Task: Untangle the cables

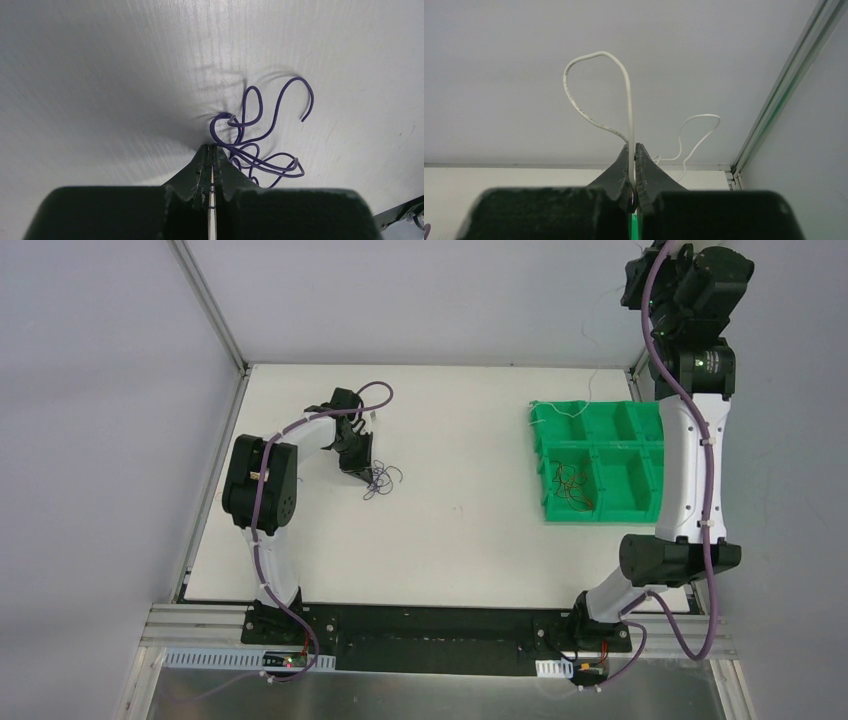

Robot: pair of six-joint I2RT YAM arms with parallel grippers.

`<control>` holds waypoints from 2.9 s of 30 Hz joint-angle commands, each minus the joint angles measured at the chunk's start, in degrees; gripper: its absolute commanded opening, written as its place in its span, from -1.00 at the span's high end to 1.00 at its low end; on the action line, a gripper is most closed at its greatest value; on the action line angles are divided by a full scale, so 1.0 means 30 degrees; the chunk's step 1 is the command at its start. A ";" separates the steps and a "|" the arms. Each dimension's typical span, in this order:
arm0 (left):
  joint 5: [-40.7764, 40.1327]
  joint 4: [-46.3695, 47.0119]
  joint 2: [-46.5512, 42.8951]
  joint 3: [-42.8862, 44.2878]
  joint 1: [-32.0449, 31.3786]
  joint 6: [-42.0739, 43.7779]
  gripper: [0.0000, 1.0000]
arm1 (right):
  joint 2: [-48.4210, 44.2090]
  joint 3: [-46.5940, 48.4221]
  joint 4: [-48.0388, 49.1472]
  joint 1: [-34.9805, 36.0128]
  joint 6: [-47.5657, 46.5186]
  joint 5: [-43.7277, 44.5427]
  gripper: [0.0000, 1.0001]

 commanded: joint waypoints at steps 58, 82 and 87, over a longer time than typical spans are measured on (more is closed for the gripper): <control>-0.0138 -0.0792 0.1507 0.0298 0.0002 0.0386 1.00 | 0.2465 0.2390 0.5864 -0.2381 0.2554 -0.1072 1.00; 0.0080 -0.0884 0.1631 0.0295 0.0234 0.0279 1.00 | 0.1455 -0.7575 0.5580 -0.2325 0.3261 -0.3399 1.00; 0.0112 -0.0891 0.1642 0.0294 0.0251 0.0306 1.00 | 0.2914 -0.7770 0.4540 -0.2339 0.4940 -0.5403 1.00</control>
